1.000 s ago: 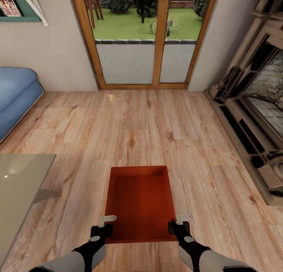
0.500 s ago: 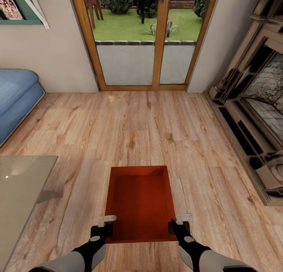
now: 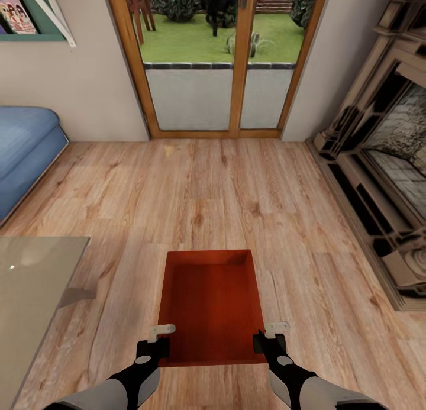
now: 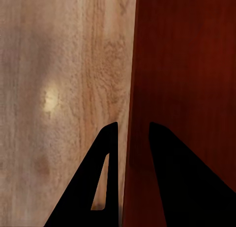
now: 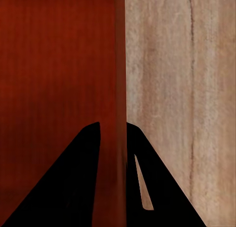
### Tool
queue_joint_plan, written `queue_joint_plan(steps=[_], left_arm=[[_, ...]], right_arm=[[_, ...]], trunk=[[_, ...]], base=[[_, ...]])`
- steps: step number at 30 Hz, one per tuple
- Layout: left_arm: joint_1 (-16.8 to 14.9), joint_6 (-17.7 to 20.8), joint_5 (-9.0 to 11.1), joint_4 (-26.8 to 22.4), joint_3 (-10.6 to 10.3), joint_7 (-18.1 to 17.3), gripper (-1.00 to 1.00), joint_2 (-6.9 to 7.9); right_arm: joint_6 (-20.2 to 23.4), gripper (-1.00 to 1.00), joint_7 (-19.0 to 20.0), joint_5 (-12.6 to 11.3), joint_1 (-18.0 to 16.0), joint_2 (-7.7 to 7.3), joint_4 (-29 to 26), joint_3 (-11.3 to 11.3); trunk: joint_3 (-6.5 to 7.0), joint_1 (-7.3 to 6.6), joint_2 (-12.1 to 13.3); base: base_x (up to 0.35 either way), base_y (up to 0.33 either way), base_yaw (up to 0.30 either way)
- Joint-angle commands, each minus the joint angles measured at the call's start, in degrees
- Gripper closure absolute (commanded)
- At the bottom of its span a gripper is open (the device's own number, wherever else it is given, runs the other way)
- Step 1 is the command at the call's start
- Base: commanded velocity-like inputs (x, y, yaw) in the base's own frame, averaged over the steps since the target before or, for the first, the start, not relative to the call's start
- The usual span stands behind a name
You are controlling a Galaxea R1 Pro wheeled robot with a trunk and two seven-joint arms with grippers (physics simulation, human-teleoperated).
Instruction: Move the two storage containers from the living room to the garage. In the garage, place one container on the floor and stack the other container on top of it (either order is fine).
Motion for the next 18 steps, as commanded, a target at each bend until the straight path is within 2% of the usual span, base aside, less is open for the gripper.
queue_joint_plan(steps=[1,18], left_arm=[[-0.03,-0.09,0.15,0.01,0.26,0.41,1.00,-0.03],[-0.03,-0.09,0.15,0.01,0.26,0.41,1.00,-0.03]], right_arm=[[-0.08,1.00,-0.04,0.51,-0.03,0.32,0.06,-1.02],[-0.09,1.00,-0.05,0.51,0.01,0.38,0.06,-1.02]], trunk=[[0.16,-0.23,0.40],[3.21,-3.96,7.22]], base=[[0.000,0.000,0.000],[0.000,0.000,0.000]])
